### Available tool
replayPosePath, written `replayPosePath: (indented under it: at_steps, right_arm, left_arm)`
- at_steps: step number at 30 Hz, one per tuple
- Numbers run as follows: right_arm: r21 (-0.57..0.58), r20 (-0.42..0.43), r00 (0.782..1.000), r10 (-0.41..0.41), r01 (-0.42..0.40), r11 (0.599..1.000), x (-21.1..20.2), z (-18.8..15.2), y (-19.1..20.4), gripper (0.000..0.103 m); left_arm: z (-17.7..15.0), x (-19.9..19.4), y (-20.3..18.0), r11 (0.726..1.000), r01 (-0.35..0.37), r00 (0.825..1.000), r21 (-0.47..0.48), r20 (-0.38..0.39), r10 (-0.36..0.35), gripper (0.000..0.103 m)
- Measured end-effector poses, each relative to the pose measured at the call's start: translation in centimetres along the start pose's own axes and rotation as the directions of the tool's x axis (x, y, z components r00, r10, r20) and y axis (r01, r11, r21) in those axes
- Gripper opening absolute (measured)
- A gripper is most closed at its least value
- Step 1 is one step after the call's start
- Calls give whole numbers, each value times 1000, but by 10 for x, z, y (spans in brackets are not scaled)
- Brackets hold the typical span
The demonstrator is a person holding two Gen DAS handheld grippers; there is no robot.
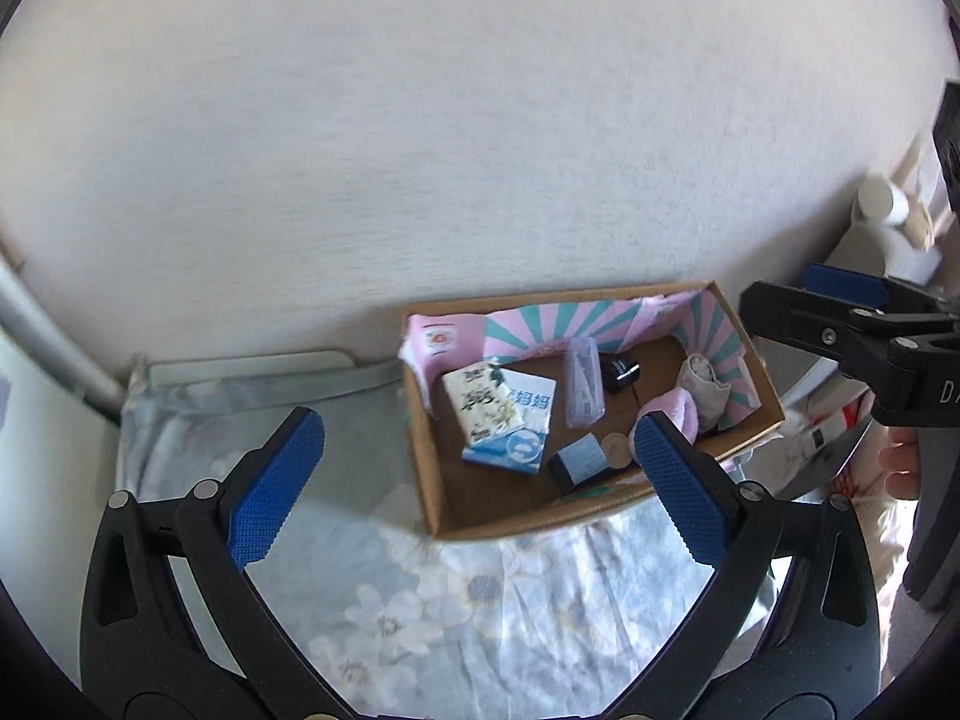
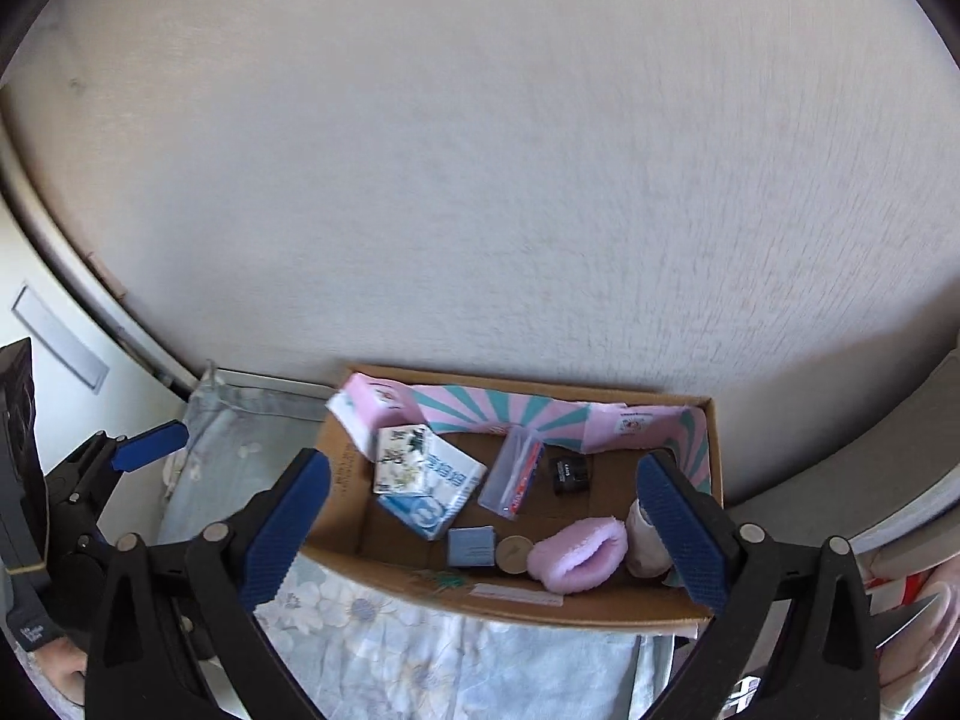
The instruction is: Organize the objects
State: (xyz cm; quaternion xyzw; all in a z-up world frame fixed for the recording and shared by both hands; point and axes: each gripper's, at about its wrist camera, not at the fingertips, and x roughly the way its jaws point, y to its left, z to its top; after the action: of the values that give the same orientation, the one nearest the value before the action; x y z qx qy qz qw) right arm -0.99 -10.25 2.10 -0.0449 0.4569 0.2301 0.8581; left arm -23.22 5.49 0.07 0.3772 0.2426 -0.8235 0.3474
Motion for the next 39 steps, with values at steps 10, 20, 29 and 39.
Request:
replayPosePath:
  at_steps: [10,20,29,39]
  right_arm:
    - [2,87,996,-20,20,1000,-40,-35,56,102]
    - [40,130,989,-72,67,997,-45,-82,86,102]
    - [74,147,983,-114,104,992,-46,-101,89,102]
    - [45,156,980,-120,114,992,-49,-105,102,102]
  left_arm:
    - [-36,-67,57,994,-56,994,-89,85,64,103]
    - [-87,-96,102,982,-93,982,-164,146,117,103]
    - [-98,-100,112,981,-82,977,-177,178,114,103]
    - [-98,-101,110,985,-63,978,-161,186,93,103]
